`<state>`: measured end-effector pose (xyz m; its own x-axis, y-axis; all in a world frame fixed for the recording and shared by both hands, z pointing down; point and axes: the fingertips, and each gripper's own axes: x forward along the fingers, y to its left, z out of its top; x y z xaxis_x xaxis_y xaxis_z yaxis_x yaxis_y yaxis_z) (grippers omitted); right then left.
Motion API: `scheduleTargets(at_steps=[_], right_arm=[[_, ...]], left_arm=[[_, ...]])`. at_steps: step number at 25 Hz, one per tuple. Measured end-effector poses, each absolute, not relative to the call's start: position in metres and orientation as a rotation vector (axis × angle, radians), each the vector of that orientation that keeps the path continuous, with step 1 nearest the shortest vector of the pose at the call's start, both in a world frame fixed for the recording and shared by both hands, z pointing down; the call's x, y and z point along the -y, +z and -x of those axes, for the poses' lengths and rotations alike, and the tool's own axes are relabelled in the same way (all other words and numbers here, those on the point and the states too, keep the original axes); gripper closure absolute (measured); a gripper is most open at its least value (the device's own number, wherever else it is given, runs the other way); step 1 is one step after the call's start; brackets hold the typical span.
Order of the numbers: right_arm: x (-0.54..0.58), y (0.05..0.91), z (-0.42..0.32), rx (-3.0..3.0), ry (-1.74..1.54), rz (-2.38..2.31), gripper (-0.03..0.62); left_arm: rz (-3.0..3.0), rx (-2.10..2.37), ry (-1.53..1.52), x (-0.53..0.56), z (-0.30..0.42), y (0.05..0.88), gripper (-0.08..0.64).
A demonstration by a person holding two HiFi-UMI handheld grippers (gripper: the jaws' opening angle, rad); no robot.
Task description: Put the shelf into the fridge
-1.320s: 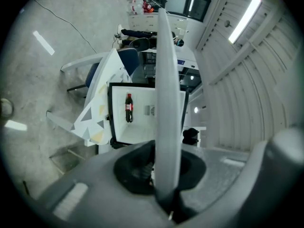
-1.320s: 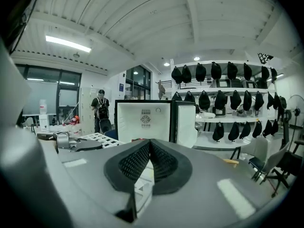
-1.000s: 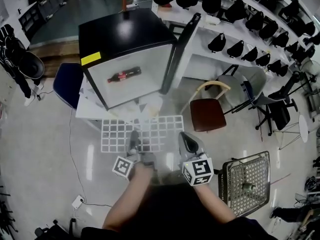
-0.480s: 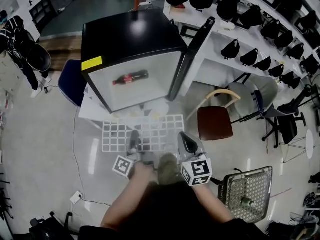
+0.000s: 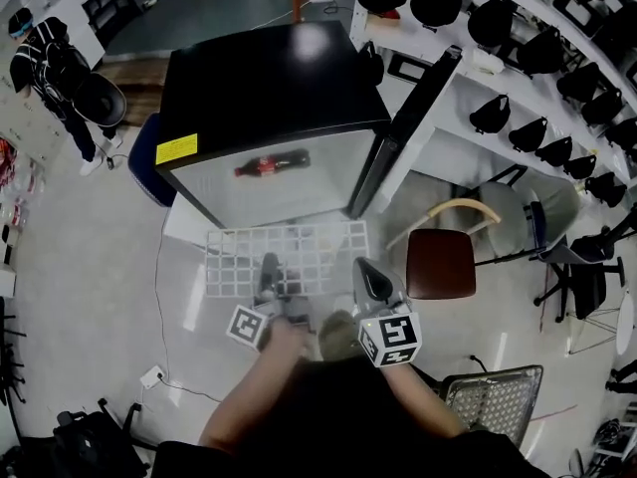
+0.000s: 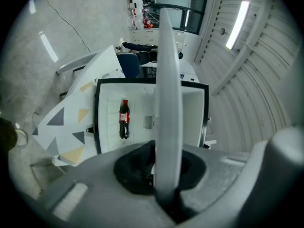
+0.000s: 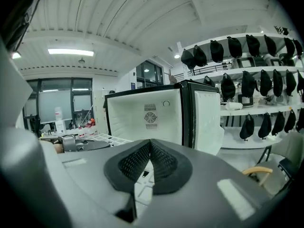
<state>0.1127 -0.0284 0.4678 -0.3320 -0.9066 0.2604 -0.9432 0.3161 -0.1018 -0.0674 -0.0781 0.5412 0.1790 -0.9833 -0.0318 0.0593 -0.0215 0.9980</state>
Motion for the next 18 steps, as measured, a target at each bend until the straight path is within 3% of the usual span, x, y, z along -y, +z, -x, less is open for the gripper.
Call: scheduleTargets(at_steps=[18], right_arm=[[0.118, 0.477, -0.11, 2.548, 0.36, -1.389, 0.591]], left_arm=[[-1.209, 1.112, -1.214, 0.158, 0.052, 0.552, 0.528]])
